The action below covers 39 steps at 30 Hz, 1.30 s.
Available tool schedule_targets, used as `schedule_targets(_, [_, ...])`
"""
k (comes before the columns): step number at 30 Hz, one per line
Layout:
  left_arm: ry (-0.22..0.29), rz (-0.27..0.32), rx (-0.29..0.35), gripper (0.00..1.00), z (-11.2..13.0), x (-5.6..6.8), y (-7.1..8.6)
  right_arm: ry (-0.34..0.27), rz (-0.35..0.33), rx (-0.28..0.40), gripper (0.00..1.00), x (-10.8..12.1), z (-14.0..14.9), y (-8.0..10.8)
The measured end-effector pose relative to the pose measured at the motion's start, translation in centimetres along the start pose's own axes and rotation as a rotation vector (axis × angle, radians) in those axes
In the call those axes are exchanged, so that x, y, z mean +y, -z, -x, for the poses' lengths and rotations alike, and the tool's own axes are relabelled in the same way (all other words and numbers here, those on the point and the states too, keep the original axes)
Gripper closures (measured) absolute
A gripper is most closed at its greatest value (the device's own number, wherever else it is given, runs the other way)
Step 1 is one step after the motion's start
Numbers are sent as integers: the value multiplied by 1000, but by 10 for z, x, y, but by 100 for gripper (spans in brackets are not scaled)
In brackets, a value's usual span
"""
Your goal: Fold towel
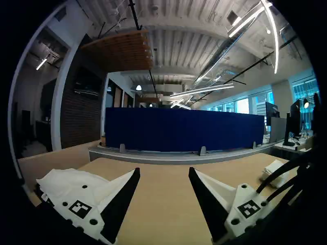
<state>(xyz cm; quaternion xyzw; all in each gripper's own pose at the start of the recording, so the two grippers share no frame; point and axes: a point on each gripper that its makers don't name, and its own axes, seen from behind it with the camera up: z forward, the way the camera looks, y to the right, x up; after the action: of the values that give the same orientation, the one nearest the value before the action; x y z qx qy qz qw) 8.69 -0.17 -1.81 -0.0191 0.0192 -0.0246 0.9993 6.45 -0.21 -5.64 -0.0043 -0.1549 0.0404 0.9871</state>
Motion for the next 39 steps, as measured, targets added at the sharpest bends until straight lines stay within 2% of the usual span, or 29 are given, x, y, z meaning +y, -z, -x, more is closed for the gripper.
schedule_targets(3, [-8, -9, 17, 12, 4, -2, -2, 12, 5, 0, 0, -1, -1, -1])
schedule_targets(9, [-35, -7, 42, 12, 13, 2, -2, 26, 0, 6, 0, -8, -2, -3])
schedule_targets(14, [-43, -12, 35, 12, 31, 3, -3, 32, -14, 22, 0, -16, -2, -8])
schedule_targets(20, [-22, -19, 25, 12, 51, 3, -3, 41, -33, 31, 0, -25, -2, -13])
schedule_targets(39, [-45, -28, 3, 12, 78, -3, -11, 45, -51, 41, 0, -34, 2, -24])
